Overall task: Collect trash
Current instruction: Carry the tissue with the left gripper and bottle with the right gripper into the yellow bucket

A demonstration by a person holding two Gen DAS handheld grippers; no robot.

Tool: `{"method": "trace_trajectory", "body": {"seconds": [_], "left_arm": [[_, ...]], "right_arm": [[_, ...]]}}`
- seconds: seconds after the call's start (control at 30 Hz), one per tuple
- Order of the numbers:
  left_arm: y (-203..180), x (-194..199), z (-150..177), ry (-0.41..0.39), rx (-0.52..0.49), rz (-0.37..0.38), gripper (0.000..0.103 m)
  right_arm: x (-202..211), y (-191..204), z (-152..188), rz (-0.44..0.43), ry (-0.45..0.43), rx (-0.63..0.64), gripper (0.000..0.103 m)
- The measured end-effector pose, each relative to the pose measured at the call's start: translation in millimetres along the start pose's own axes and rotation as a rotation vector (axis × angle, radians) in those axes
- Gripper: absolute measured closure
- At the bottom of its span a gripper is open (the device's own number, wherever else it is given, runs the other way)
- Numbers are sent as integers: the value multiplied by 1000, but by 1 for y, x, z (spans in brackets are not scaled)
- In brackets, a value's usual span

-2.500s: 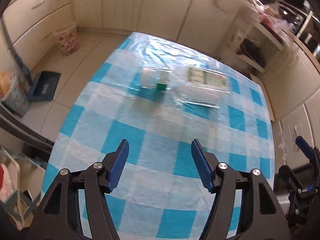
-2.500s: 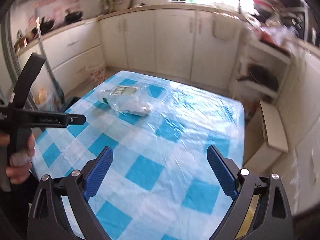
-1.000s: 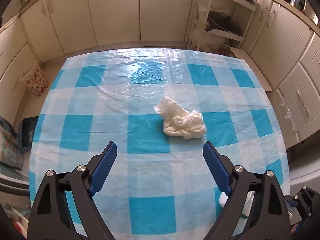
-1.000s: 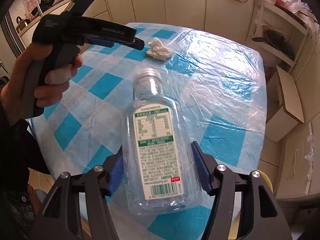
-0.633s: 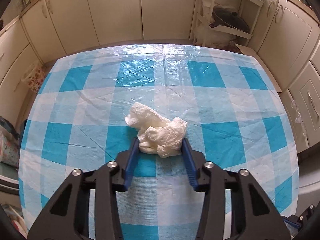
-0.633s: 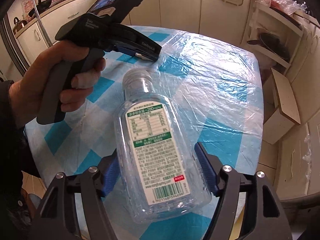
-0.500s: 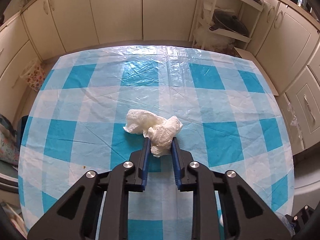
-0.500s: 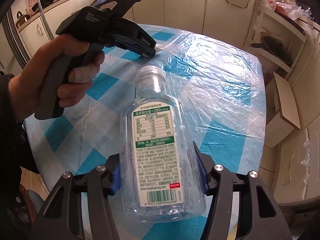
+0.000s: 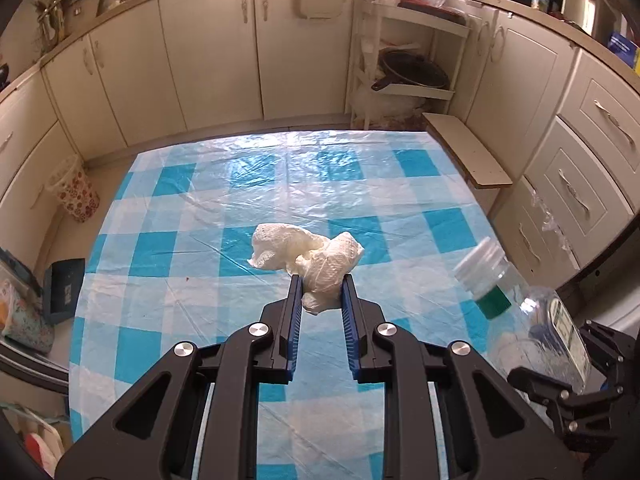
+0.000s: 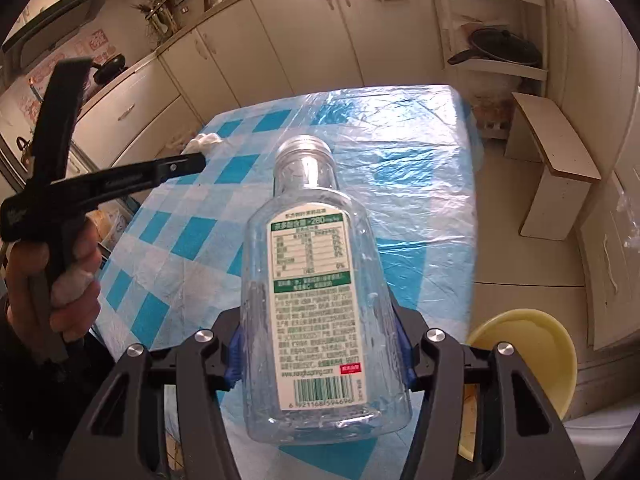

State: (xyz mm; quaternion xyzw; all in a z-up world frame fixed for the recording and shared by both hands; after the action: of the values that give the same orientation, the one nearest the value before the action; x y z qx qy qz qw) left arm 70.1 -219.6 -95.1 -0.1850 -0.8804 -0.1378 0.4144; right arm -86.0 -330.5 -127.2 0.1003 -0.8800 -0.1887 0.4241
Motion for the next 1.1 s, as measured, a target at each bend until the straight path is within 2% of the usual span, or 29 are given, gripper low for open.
{"method": "trace_trajectory", "body": {"seconds": [0.17, 0.4, 0.67, 0.97, 1.03, 1.1], "left_arm": [[-49, 34, 6, -49, -71, 34, 85], [-134, 55, 22, -64, -171, 107, 85], [-205, 66, 43, -52, -241, 160, 85], [-239, 57, 55, -15, -262, 190, 85], [-247, 52, 57, 6, -259, 203, 85], [-257, 45, 60, 30, -255, 215, 85]], "right_arm": [[39, -21, 4, 43, -77, -62, 47], [79, -85, 33, 128, -146, -280, 48], [79, -147, 73, 216, -84, -484, 48], [72, -176, 92, 239, -40, -601, 48], [71, -186, 100, 255, -24, -657, 44], [73, -198, 105, 234, -51, -747, 36]]}}
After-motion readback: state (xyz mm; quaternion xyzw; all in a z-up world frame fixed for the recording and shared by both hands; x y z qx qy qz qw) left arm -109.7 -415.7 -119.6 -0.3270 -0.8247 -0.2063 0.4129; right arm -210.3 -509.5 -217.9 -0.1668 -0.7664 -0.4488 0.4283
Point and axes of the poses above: each gripper's, at about its wrist camera, not at the fingertips, and x roughly against the way its jaws point, y to its left, z to its underside, the point moved 8 cm from there along -x, roughly the way its jaws point, and after that the axes turned 8 degrees about -z, right-handed, at the moved point
